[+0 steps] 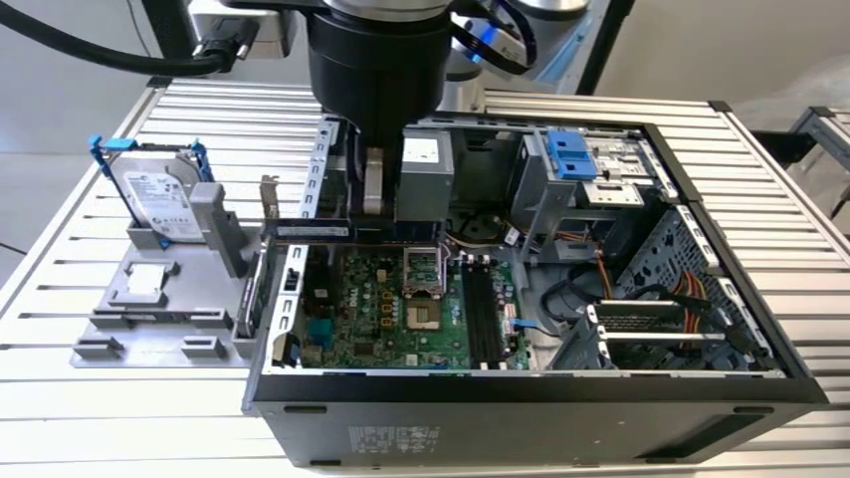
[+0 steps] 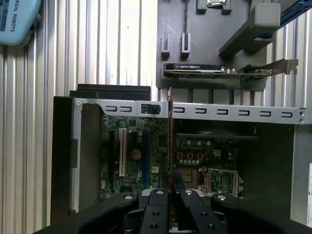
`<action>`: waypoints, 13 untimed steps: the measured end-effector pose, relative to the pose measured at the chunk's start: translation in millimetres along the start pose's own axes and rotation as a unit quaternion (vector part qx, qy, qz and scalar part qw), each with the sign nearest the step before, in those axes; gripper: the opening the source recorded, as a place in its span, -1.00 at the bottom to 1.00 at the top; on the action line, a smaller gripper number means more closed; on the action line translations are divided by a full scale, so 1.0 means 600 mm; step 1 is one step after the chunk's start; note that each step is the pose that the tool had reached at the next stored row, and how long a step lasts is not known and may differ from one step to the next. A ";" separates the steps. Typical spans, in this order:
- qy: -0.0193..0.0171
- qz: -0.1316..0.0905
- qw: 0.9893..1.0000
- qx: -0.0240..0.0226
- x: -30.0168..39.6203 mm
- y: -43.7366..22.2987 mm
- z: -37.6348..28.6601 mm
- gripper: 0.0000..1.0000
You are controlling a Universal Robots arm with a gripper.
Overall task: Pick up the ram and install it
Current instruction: 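Pick up the ram and move it above insertion slot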
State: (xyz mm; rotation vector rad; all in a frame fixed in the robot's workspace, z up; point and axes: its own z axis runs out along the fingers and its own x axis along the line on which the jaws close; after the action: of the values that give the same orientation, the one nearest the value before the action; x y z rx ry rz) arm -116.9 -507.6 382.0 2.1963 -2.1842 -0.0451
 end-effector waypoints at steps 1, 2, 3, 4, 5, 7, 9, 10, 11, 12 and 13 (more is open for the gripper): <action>0.000 0.000 1.000 0.000 0.000 -0.002 0.000 -1.00; 0.000 0.000 1.000 0.000 0.000 -0.004 0.000 -1.00; 0.000 0.000 1.000 0.000 0.000 -0.006 0.000 -1.00; 0.000 0.000 1.000 0.000 0.000 -0.007 0.000 -1.00; 0.000 0.000 1.000 0.000 0.000 -0.009 0.000 -1.00; 0.000 0.000 1.000 0.000 0.000 -0.013 -0.001 -1.00; 0.000 0.000 1.000 0.000 0.000 -0.017 -0.001 -1.00; 0.000 0.000 1.000 0.000 0.000 -0.019 -0.001 -1.00; 0.000 0.000 1.000 0.000 0.000 -0.021 -0.001 -1.00; 0.000 0.000 1.000 0.000 0.000 -0.023 -0.001 -1.00; 0.000 0.000 1.000 -0.001 0.000 -0.025 -0.001 -1.00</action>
State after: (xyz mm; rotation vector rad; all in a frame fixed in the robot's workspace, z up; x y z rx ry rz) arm -102.0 -507.6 382.0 2.1957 -2.1836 -0.0462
